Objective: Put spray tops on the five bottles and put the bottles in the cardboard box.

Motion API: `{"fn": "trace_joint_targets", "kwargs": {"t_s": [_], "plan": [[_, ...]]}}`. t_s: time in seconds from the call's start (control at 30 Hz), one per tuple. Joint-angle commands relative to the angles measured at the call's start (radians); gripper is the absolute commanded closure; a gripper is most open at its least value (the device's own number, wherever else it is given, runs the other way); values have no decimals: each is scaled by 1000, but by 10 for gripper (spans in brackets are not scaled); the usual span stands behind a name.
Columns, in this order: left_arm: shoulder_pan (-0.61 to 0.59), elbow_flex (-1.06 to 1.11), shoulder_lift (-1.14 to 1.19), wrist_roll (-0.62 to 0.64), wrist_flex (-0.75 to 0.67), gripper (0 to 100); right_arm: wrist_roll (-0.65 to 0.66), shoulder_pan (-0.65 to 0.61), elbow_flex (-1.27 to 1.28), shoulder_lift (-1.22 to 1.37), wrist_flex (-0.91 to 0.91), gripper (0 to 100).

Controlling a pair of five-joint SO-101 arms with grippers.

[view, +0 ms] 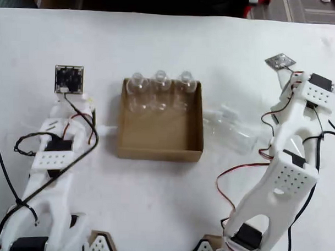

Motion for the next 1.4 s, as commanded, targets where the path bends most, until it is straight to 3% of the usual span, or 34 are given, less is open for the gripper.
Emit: {"fn": "trace_joint_targets", "kwargs": {"t_s": [0.0,0.93,1.17,1.37], "plan": [[8,-28,-5,-11,-31,980,18,33,-41,-12,-2,825],[8,-28,-5,-11,-31,980,17,31,-43,28,-31,829],[8,-28,-5,-11,-31,980,17,38,-38,36,-68,963],[8,-26,-5,-11,-31,980,9,36,-51,-5,-58,974]]}}
